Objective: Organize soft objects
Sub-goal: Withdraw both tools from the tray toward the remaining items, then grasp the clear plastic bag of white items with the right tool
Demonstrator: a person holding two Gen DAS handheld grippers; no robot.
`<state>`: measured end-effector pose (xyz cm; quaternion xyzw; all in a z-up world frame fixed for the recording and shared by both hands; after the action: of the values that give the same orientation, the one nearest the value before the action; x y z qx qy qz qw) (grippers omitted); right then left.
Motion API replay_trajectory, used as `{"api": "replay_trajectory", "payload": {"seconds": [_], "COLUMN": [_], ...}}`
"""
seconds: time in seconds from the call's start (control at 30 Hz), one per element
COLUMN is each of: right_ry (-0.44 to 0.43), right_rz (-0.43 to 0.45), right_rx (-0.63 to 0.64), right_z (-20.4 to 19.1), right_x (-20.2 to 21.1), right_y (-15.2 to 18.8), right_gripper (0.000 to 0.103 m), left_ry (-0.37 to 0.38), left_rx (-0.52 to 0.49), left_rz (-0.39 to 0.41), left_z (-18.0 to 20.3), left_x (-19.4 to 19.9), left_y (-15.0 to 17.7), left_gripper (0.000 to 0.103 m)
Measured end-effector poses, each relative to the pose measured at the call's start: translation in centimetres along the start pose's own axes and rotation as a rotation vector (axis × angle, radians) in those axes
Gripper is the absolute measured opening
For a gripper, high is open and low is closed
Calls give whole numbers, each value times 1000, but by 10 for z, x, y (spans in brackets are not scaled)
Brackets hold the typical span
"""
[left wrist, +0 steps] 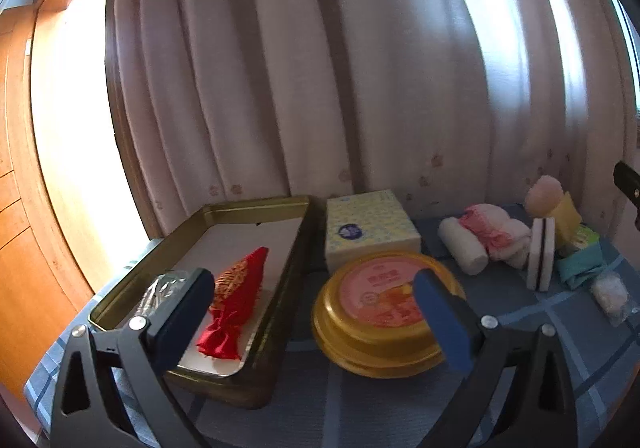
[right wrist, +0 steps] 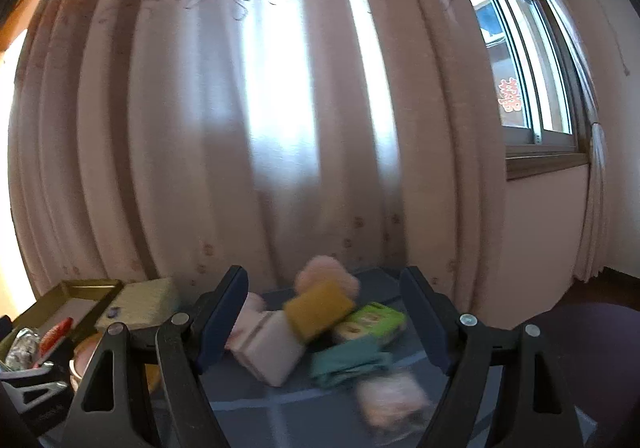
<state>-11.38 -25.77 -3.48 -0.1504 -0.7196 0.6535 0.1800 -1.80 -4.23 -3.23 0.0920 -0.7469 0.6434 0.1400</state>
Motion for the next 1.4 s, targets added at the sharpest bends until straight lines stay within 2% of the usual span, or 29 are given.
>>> {"api": "replay_trajectory", "payload": {"seconds": [0.3, 0.47, 0.6, 0.73, 0.93, 0.97, 1.0, 1.07, 1.23, 1.4], "right_ry": [69, 51, -18, -138, -189, -192, -191, -207, -233, -287], "right_rz": [-92, -188, -289, -453, -615, -642, -654, -672, -678, -629], "right_rx": [-68, -103, -74, -21, 10, 30, 47, 80, 102, 30], "right_z": [75, 106, 104, 85, 70, 65, 63, 57, 55, 71], "right_x": [-12, -22, -32, -50, -71, -74, -76, -78, -77, -61], "right_y": [2, 5, 13, 32, 47, 51, 54, 57, 60, 51], "right_gripper": [80, 80, 80, 80, 80, 75, 64, 52, 44, 40], "left_ry": [56, 103, 140, 188, 213, 215, 216, 222, 231, 257], "left_rx": [-45, -59, -83, -112, -162, -165, -165, -162, -159, -156], "left_rz": [10, 0, -9, -29, -57, -59, -64, -76, -89, -94], "left_z": [30, 49, 67, 88, 110, 112, 113, 115, 120, 127], "left_x": [11, 14, 17, 20, 22, 22, 21, 19, 15, 12], "left_y": [1, 1, 2, 3, 5, 5, 5, 6, 5, 3], "left_gripper": [101, 101, 101, 101, 101, 101, 101, 101, 101, 101]}}
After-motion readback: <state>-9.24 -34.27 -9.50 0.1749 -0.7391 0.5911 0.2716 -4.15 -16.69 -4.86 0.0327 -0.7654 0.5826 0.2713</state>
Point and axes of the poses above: each gripper's, at about its wrist camera, not at the fingertips, and x roughly against the way its jaws point, z to its right, y to its underside, the point moved 2 cm from there along -x, roughly the way its jaws point, and after that the axes turned 3 degrees about x, right-handed, at the moved point
